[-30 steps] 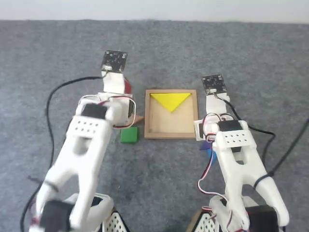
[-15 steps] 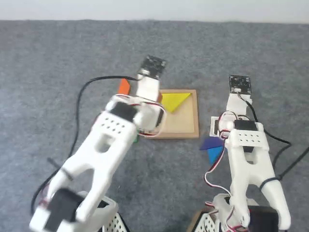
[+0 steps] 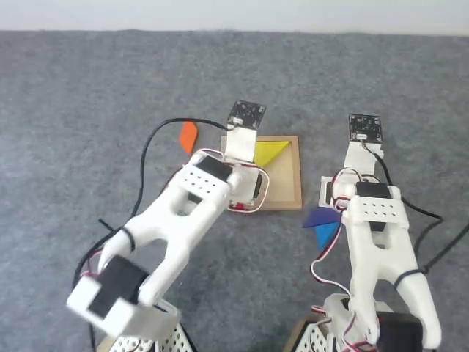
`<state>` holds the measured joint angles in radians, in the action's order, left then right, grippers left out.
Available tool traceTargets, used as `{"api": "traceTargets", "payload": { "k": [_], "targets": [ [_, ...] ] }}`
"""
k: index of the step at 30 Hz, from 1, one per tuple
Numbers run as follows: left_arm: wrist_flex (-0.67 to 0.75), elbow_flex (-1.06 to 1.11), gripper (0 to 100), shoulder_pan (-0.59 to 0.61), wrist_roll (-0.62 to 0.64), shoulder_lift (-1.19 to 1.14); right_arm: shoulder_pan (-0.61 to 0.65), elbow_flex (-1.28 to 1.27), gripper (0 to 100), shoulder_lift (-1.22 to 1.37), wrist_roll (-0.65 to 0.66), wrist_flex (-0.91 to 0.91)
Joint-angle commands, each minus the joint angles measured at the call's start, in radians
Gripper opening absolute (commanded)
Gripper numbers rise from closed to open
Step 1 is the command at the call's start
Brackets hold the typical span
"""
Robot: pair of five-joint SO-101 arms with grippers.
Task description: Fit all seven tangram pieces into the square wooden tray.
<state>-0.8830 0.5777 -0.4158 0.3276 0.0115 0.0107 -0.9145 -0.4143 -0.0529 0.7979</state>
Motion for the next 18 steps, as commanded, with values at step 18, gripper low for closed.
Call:
{"api": "traceTargets", "payload": {
  "k": [18],
  "targets": [
    [-0.060, -0.130, 23, 0.037, -0.060, -0.084, -0.002, 0.046, 6.9, -0.047, -0.009, -0.013]
  ]
}}
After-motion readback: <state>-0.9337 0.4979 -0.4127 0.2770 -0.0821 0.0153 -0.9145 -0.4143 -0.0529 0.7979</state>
